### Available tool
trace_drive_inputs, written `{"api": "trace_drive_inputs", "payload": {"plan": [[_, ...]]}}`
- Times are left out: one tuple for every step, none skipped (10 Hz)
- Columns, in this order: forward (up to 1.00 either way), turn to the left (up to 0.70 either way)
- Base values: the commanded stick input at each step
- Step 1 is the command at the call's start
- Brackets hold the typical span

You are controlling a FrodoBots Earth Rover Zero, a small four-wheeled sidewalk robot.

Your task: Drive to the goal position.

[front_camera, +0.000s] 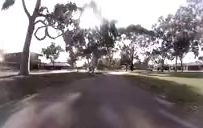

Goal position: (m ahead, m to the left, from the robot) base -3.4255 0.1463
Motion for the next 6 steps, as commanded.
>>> {"api": "trace_drive_inputs", "payload": {"plan": [[1.00, 0.00], [0.00, 0.00], [0.00, 0.00], [0.00, 0.00], [0.00, 1.00], [0.00, 1.00]]}}
